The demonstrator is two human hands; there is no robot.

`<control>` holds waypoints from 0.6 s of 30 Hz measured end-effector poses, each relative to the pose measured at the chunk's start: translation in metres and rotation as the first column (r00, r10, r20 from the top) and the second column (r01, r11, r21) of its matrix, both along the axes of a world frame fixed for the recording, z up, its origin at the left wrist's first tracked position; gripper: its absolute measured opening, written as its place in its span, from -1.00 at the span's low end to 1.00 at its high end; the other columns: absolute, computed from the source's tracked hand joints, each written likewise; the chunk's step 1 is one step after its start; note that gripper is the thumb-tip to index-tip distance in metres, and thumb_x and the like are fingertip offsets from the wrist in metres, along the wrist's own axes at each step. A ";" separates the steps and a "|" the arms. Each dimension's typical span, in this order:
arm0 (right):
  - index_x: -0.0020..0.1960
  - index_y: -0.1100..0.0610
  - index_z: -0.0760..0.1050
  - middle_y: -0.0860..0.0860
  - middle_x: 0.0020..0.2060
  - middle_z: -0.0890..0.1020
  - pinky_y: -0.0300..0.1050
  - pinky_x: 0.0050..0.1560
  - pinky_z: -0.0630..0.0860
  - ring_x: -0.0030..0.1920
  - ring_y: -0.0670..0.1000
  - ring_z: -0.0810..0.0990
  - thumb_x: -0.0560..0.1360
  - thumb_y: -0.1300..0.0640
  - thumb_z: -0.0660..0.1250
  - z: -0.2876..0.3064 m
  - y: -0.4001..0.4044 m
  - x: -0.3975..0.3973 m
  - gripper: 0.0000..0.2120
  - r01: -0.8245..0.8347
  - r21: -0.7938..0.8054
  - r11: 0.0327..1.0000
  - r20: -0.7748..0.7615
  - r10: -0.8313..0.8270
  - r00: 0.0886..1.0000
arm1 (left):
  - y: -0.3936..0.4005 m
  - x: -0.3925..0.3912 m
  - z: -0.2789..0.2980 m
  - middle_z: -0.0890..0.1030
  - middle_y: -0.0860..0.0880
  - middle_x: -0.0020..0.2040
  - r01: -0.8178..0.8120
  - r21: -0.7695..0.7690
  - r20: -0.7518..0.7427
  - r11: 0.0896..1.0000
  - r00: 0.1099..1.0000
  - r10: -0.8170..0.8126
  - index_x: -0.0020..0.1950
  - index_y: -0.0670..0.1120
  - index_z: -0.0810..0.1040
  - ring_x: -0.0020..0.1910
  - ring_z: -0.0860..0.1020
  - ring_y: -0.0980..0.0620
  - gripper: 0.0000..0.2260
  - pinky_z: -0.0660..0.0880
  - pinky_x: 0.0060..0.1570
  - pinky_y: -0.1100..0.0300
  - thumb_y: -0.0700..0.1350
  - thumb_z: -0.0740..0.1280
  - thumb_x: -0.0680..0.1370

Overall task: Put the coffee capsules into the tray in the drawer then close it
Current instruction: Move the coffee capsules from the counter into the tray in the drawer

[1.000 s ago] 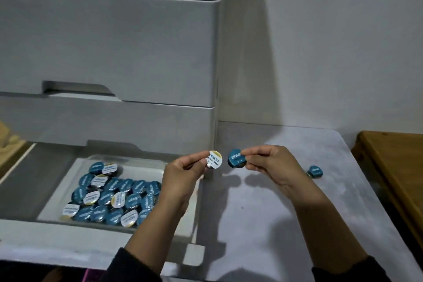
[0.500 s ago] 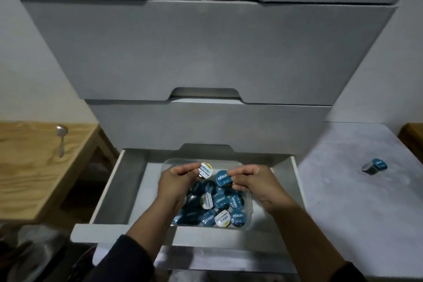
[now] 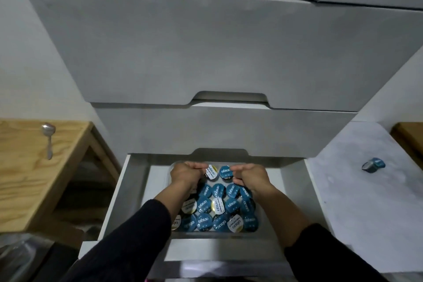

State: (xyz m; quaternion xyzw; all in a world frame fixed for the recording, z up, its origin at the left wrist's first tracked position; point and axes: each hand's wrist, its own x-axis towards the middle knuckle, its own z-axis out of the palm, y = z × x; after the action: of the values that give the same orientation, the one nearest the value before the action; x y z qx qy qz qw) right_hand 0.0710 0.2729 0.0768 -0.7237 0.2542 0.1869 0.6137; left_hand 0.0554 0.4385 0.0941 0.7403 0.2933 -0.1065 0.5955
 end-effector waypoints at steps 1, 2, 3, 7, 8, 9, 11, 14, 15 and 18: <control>-0.21 0.08 0.62 0.06 -0.14 0.66 -0.04 0.06 0.61 -0.11 0.01 0.67 0.43 0.30 0.37 -0.001 0.001 0.002 -0.86 0.002 -0.010 1.000 -0.005 -0.002 1.000 | 0.000 0.002 -0.002 0.68 -0.06 0.00 0.010 0.006 -0.010 1.000 1.000 -0.010 -0.03 -0.07 0.66 -0.28 0.53 0.18 -0.88 0.47 -0.12 0.32 -0.18 0.42 0.45; -0.21 0.08 0.62 0.06 -0.14 0.67 -0.04 0.05 0.61 -0.11 0.01 0.67 0.43 0.30 0.38 -0.002 0.001 0.003 -0.85 -0.003 -0.021 1.000 -0.006 0.003 1.000 | 0.001 0.004 -0.004 0.68 -0.06 0.00 0.022 0.012 -0.014 1.000 1.000 -0.022 -0.03 -0.07 0.66 -0.30 0.53 0.20 -0.88 0.47 -0.15 0.34 -0.18 0.41 0.46; -0.23 0.08 0.62 0.07 -0.16 0.68 -0.04 0.05 0.61 -0.11 0.02 0.67 0.43 0.30 0.38 -0.004 0.002 0.004 -0.85 -0.014 -0.031 0.999 -0.005 0.014 1.000 | 0.002 0.005 -0.006 0.68 -0.05 0.00 0.035 0.020 -0.018 0.999 0.999 -0.034 -0.03 -0.07 0.66 -0.31 0.52 0.21 -0.88 0.46 -0.17 0.34 -0.19 0.41 0.46; -0.28 0.08 0.63 0.11 -0.20 0.70 0.01 0.05 0.61 -0.14 0.07 0.69 0.41 0.29 0.39 -0.012 0.003 0.008 -0.83 -0.076 -0.059 0.995 -0.011 0.076 0.997 | 0.003 0.009 -0.012 0.69 -0.07 -0.01 0.088 0.079 -0.038 0.993 0.996 -0.085 -0.06 -0.08 0.66 -0.26 0.56 0.16 -0.91 0.47 -0.09 0.30 -0.18 0.41 0.46; -0.29 0.08 0.62 0.12 -0.20 0.70 0.00 0.05 0.61 -0.14 0.08 0.69 0.42 0.30 0.39 -0.013 0.004 0.009 -0.82 -0.084 -0.066 0.994 -0.014 0.083 0.996 | 0.003 0.010 -0.012 0.69 -0.06 0.00 0.099 0.092 -0.042 0.991 0.995 -0.095 -0.06 -0.09 0.66 -0.24 0.55 0.15 -0.91 0.46 -0.06 0.31 -0.19 0.41 0.46; -0.30 0.08 0.61 0.14 -0.20 0.70 -0.01 0.05 0.61 -0.13 0.09 0.69 0.42 0.31 0.38 -0.014 0.005 0.010 -0.81 -0.088 -0.073 0.993 -0.015 0.087 0.996 | 0.003 0.010 -0.013 0.68 -0.05 0.00 0.111 0.107 -0.044 0.988 0.993 -0.107 -0.05 -0.10 0.66 -0.22 0.54 0.15 -0.91 0.44 -0.03 0.32 -0.20 0.41 0.46; -0.31 0.08 0.60 0.14 -0.20 0.69 -0.04 0.04 0.61 -0.13 0.09 0.68 0.42 0.33 0.38 -0.015 0.007 0.011 -0.79 -0.100 -0.094 0.991 -0.018 0.099 0.995 | 0.003 0.012 -0.015 0.67 -0.04 0.00 0.125 0.160 -0.046 0.979 0.992 -0.119 -0.06 -0.11 0.65 -0.17 0.51 0.15 -0.91 0.41 0.05 0.29 -0.21 0.40 0.46; -0.31 0.08 0.59 0.11 -0.21 0.68 -0.08 0.05 0.61 -0.13 0.07 0.68 0.42 0.34 0.38 -0.015 0.008 0.011 -0.79 -0.124 -0.138 0.983 -0.016 0.123 0.992 | 0.003 0.014 -0.017 0.66 0.00 -0.02 0.146 0.255 -0.052 0.956 0.989 -0.138 -0.09 -0.10 0.65 -0.14 0.49 0.15 -0.93 0.39 0.15 0.25 -0.22 0.38 0.47; -0.30 0.08 0.59 0.10 -0.21 0.68 -0.08 0.05 0.60 -0.13 0.07 0.68 0.41 0.34 0.39 -0.016 0.007 0.011 -0.79 -0.132 -0.154 0.979 -0.010 0.132 0.991 | 0.004 0.014 -0.018 0.65 0.01 -0.05 0.156 0.281 -0.055 0.947 0.988 -0.147 -0.11 -0.10 0.64 -0.15 0.48 0.16 -0.93 0.38 0.14 0.27 -0.22 0.37 0.48; -0.30 0.08 0.59 0.08 -0.26 0.67 -0.10 0.02 0.61 -0.16 0.05 0.67 0.40 0.34 0.40 -0.015 0.007 0.009 -0.80 -0.162 -0.184 0.969 0.022 0.169 0.985 | 0.005 0.014 -0.020 0.64 0.02 -0.12 0.163 0.327 -0.043 0.931 0.987 -0.157 -0.15 -0.10 0.64 -0.15 0.51 0.15 -0.91 0.40 0.13 0.30 -0.24 0.36 0.49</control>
State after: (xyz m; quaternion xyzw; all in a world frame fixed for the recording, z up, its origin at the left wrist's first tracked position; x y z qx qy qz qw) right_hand 0.0804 0.2795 0.0614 -0.7988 0.1974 0.1999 0.5319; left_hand 0.0689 0.4439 0.0742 0.8498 0.2505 -0.1102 0.4505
